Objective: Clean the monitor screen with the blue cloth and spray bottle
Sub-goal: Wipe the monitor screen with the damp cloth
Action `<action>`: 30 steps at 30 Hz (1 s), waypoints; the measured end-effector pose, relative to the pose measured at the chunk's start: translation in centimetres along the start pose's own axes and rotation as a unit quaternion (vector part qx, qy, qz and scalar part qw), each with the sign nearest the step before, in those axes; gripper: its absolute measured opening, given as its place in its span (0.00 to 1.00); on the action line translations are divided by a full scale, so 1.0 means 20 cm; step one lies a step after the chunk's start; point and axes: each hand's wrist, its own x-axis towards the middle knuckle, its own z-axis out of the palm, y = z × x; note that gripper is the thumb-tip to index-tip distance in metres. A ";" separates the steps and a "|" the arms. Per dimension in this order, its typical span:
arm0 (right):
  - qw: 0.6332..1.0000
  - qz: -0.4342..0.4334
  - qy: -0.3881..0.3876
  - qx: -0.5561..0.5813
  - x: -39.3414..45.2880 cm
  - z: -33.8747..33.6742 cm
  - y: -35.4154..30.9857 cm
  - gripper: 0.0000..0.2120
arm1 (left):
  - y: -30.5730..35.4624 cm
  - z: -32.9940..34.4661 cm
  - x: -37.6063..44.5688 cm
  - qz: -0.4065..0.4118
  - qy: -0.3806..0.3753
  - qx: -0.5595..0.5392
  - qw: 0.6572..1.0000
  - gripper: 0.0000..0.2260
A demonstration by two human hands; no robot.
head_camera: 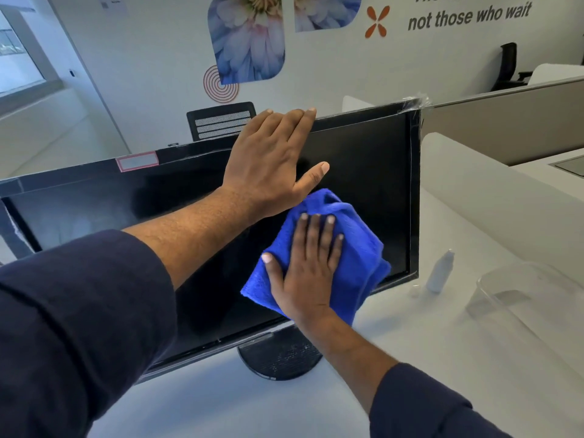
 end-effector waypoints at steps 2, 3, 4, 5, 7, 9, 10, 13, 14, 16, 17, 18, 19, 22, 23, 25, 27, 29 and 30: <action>0.997 -0.070 -0.009 -0.016 -0.03 0.02 -0.08 0.39 | 0.00 0.00 0.00 0.001 -0.003 -0.001 1.000 0.36; 0.993 -0.117 -0.010 -0.023 -0.05 0.03 -0.11 0.39 | 0.00 0.00 0.00 -0.001 -0.004 -0.003 1.000 0.36; 0.985 -0.168 -0.009 -0.032 -0.08 0.05 -0.13 0.38 | 0.01 0.00 0.01 -0.003 -0.004 -0.004 1.000 0.36; 0.975 -0.218 -0.006 -0.046 -0.11 0.06 -0.14 0.38 | 0.01 0.00 0.01 -0.005 -0.003 -0.004 1.000 0.36; 0.954 -0.292 0.008 -0.073 -0.15 0.08 -0.13 0.37 | 0.01 0.00 0.01 -0.007 -0.002 -0.006 1.000 0.35; 0.938 -0.338 0.013 -0.077 -0.13 0.07 -0.08 0.36 | 0.00 -0.01 0.00 -0.004 -0.006 -0.006 1.000 0.35; 0.935 -0.348 0.012 -0.074 -0.11 0.07 -0.05 0.35 | 0.00 -0.01 0.00 -0.002 -0.009 -0.006 1.000 0.35; 0.965 -0.259 0.032 -0.020 -0.06 0.03 0.08 0.35 | 0.01 -0.03 0.00 0.001 -0.014 -0.008 1.000 0.35; 0.979 -0.199 0.040 0.001 -0.04 0.02 0.14 0.36 | 0.01 -0.03 0.00 0.001 -0.015 -0.012 1.000 0.35; 0.996 -0.079 0.044 -0.002 0.04 -0.03 0.24 0.39 | 0.01 -0.04 0.00 0.000 -0.016 -0.023 1.000 0.35; 0.999 -0.027 0.041 -0.016 0.08 -0.06 0.27 0.39 | 0.01 -0.04 0.00 0.000 -0.017 -0.028 0.999 0.35; 0.999 0.011 0.038 -0.026 0.13 -0.09 0.27 0.39 | 0.01 -0.04 0.00 0.000 -0.019 -0.033 0.999 0.36; 0.998 0.037 0.035 -0.026 0.18 -0.11 0.24 0.39 | 0.00 -0.05 0.00 0.000 -0.021 -0.038 0.999 0.36; 0.998 0.053 0.033 -0.001 0.23 -0.13 0.10 0.39 | -0.01 -0.05 0.00 -0.004 -0.027 -0.049 0.998 0.37; 0.999 0.042 0.031 0.003 0.23 -0.12 0.04 0.39 | -0.01 -0.05 0.00 -0.004 -0.026 -0.051 0.998 0.37; 1.000 -0.012 0.024 0.007 0.21 -0.12 -0.08 0.37 | -0.01 -0.06 -0.01 -0.005 -0.027 -0.056 0.998 0.38; 0.993 -0.115 0.015 0.011 0.14 -0.09 -0.20 0.32 | 0.00 -0.07 -0.01 -0.005 -0.034 -0.058 0.998 0.38; 0.974 -0.228 0.007 0.008 0.03 -0.02 -0.29 0.29 | 0.00 -0.08 -0.01 -0.005 -0.037 -0.056 0.998 0.38; 0.962 -0.272 0.005 -0.007 -0.03 0.02 -0.32 0.30 | 0.00 -0.08 -0.01 -0.005 -0.039 -0.054 0.998 0.38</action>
